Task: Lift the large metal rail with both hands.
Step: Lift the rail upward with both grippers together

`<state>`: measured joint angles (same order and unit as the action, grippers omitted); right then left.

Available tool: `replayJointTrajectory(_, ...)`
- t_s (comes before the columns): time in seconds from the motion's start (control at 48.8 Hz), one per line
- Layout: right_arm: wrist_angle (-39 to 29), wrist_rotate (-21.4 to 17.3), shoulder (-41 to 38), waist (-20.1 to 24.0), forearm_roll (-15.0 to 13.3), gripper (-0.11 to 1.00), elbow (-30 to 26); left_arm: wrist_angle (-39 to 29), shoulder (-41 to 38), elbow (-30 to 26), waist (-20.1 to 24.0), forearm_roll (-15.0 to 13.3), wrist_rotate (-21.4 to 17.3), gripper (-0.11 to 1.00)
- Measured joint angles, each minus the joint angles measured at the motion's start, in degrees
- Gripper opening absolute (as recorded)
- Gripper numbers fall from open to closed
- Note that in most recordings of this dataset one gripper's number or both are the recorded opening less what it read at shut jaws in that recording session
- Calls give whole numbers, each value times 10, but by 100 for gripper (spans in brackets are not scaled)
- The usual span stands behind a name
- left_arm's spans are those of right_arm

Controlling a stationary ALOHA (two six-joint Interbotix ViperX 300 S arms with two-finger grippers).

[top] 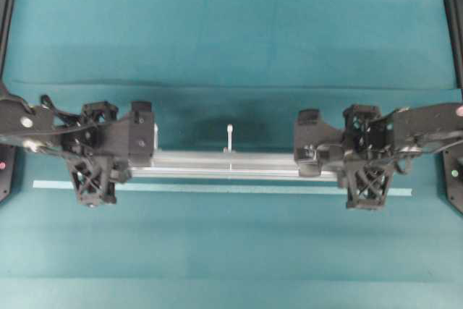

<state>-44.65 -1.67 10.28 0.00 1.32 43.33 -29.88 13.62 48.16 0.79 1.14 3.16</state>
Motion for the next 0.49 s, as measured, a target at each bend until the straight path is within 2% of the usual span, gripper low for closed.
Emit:
replayJointTrajectory(0.307, -142, -1, 91, -4, -2, 38, -79, -111, 98, -53, 1, 0, 0, 36)
replayJointTrajectory(0.492, -214, -1, 112, -4, 1, 37, -134, -156, 141, -88, 1, 0, -3, 36)
